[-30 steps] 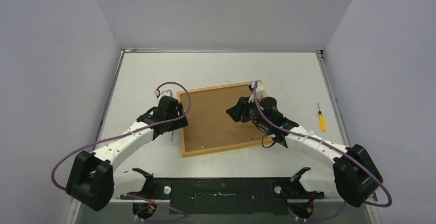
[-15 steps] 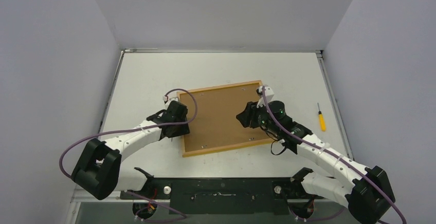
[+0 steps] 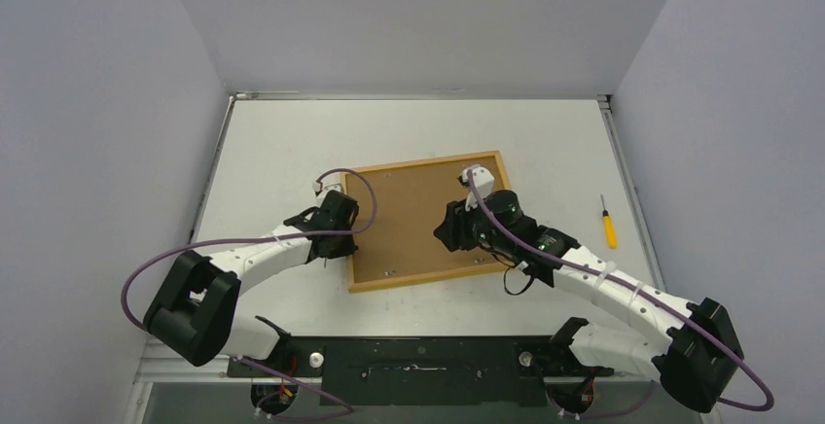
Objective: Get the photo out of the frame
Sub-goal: Turn over the photo frame at the center of the board.
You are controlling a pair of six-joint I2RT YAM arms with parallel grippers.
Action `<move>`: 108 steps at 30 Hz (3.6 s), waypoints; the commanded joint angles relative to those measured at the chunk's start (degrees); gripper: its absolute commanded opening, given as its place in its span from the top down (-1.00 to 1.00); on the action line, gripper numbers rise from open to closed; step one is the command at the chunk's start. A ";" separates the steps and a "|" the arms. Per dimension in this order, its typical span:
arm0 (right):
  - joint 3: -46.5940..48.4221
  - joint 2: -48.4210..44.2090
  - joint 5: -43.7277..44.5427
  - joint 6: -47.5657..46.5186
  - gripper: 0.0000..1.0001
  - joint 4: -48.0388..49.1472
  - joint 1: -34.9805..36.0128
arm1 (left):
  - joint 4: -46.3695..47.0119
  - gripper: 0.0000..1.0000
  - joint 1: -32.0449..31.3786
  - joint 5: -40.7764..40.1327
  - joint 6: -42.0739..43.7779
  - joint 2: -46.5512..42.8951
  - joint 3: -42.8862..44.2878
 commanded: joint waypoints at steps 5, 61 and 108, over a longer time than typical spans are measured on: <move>5.46 0.34 12.33 -9.62 0.07 -0.60 15.14 | -2.49 1.00 0.04 1.93 1.30 -0.55 3.48; 14.51 50.36 68.45 -54.55 -0.55 23.66 46.93 | -8.78 1.00 6.72 16.88 6.37 -7.60 11.59; 9.19 25.07 62.42 -51.86 0.89 26.99 48.28 | 13.26 -0.74 18.75 37.28 -10.47 -28.06 0.04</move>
